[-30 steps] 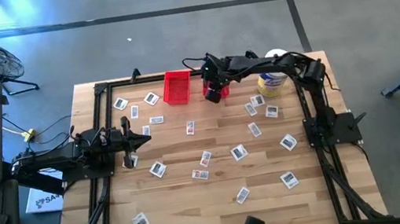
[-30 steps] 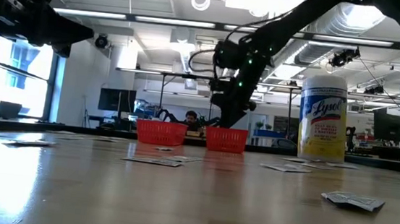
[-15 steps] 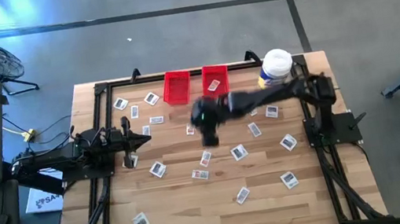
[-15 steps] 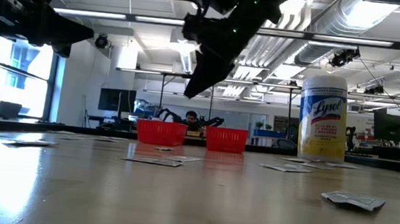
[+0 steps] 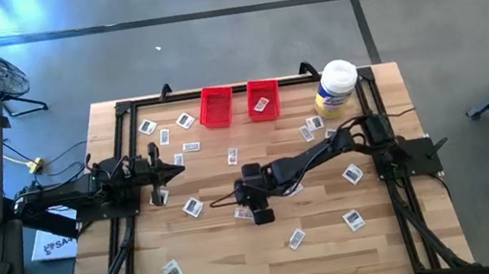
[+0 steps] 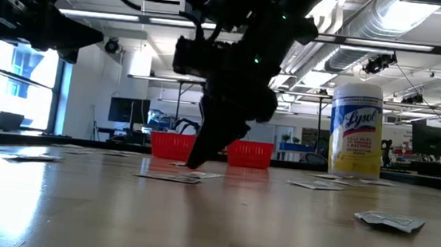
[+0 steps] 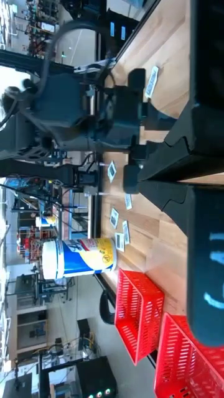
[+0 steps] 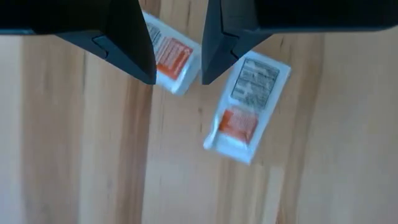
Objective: Pick & Place First Aid Supplies
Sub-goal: Put the ointment pack into the right red bin
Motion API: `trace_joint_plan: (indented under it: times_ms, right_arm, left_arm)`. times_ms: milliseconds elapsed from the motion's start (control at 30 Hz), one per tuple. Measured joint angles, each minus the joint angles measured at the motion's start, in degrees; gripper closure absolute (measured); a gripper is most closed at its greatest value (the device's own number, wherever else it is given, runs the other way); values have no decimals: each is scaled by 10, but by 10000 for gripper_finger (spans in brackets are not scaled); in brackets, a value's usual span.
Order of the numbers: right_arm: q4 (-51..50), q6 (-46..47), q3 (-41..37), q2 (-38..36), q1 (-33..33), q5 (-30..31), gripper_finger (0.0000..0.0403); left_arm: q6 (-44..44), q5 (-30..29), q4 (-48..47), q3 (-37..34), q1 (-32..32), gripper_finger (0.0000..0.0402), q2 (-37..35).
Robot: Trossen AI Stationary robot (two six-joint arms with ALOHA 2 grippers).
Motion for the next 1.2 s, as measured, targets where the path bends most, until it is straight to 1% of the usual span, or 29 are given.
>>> trace_joint_plan:
  times_ms: [67, 200, 367, 533, 700, 900, 1133, 1200]
  right_arm:
    - [-10, 0, 0, 1, -1, 1, 281]
    - [-20, -3, 0, 1, -3, 26, 281]
    - [-19, -36, 0, 1, -1, 30, 281]
    - [-22, -50, 0, 1, 2, 48, 281]
    - [-28, -45, 0, 0, 2, 61, 281]
    - [33, -37, 0, -5, 2, 35, 281]
    - [30, -37, 1, 25, 2, 35, 281]
    - [17, -37, 2, 26, 2, 43, 281]
  left_arm:
    - [0, 0, 0, 0, 0, 401, 0]
    - [0, 0, 0, 0, 0, 401, 0]
    - [0, 0, 0, 0, 0, 401, 0]
    - [0, 0, 0, 0, 0, 401, 0]
    - [0, 0, 0, 0, 0, 401, 0]
    - [0, 0, 0, 0, 0, 401, 0]
    - [0, 0, 0, 0, 0, 401, 0]
    - [0, 0, 0, 0, 0, 401, 0]
